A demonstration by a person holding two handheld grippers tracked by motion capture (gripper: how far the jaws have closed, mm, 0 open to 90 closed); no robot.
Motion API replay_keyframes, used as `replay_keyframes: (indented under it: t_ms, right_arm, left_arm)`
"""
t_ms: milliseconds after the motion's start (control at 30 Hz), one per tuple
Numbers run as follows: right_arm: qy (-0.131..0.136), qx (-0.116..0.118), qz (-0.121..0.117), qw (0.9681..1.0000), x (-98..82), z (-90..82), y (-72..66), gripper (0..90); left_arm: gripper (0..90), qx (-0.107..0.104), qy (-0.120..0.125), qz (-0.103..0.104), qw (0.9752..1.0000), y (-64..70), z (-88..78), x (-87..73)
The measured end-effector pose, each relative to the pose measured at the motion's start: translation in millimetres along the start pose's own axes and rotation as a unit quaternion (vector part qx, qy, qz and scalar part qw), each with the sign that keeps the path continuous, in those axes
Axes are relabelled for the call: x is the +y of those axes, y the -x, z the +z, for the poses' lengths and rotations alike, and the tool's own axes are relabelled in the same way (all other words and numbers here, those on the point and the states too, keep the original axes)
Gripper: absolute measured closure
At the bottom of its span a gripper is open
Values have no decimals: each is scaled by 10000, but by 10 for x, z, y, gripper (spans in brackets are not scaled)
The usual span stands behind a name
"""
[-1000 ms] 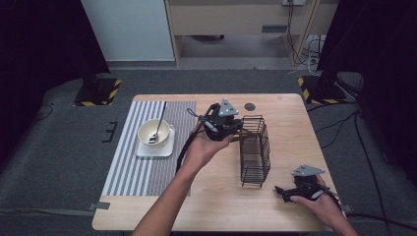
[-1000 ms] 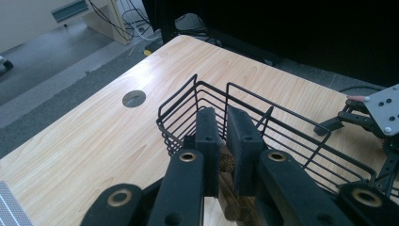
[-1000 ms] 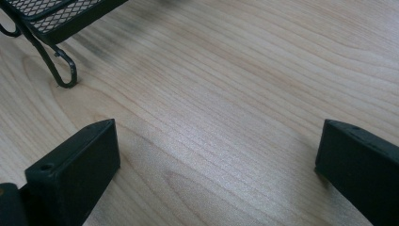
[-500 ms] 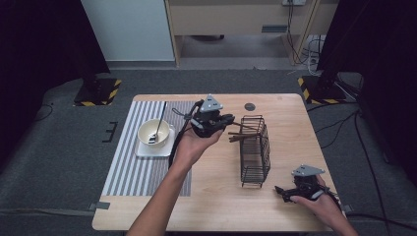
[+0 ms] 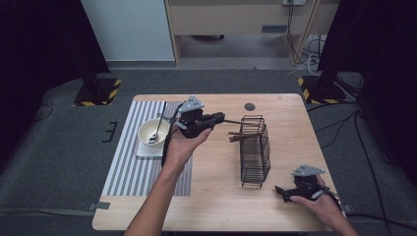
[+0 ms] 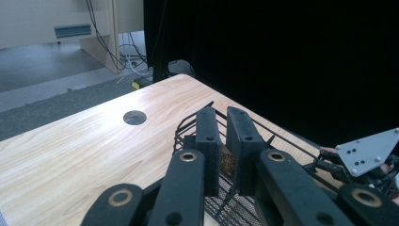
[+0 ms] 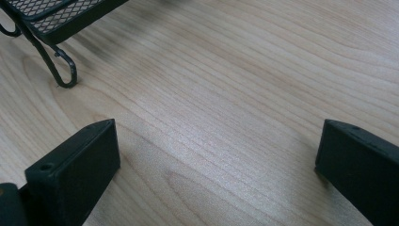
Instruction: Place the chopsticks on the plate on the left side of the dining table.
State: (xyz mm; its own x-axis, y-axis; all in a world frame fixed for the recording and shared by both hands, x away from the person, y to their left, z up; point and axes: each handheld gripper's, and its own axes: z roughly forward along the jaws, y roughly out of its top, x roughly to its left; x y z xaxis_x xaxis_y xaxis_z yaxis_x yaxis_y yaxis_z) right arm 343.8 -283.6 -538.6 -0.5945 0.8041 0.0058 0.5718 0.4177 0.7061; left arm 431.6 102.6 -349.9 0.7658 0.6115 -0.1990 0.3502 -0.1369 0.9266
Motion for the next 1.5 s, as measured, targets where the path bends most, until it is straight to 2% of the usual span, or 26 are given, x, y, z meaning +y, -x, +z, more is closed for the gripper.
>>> replay_keyframes:
  t_ms: [133, 200, 567, 700, 833, 967, 1133, 1300, 1500]
  right_arm:
    - [0, 0, -1, 10000, 0, 0, 0, 2]
    - [1, -1, 3, 10000, 0, 0, 0, 2]
    - [0, 0, 0, 10000, 0, 0, 0, 2]
    - [-5, 1, 10, 10000, 0, -1, -2, 2]
    - [-1, -5, -2, 10000, 0, 0, 0, 2]
    - [1, -1, -4, 10000, 0, 0, 1, 2]
    - [2, -1, 0, 10000, 0, 0, 0, 2]
    - [0, -1, -1, 10000, 0, 0, 0, 2]
    - [1, 0, 3, 10000, 0, 0, 0, 2]
  left_arm:
    - [834, -82, 179, -186, 9996, -76, -73, -64]
    - [834, -116, 213, -210, 9995, -94, -91, -88]
    - [834, -166, 436, -197, 9987, -93, -161, -91]
    - [834, -297, 644, -367, 9968, -99, -142, -85]
    - [834, -292, 716, -358, 9964, -84, -138, -82]
    - [834, -351, 893, -473, 9943, -85, -129, -84]
    - [834, -268, 925, -460, 9943, -76, -111, -94]
    - [834, -137, 1109, -469, 9926, -75, -139, -97]
    - [834, 37, 1294, -605, 9897, -91, -163, -150]
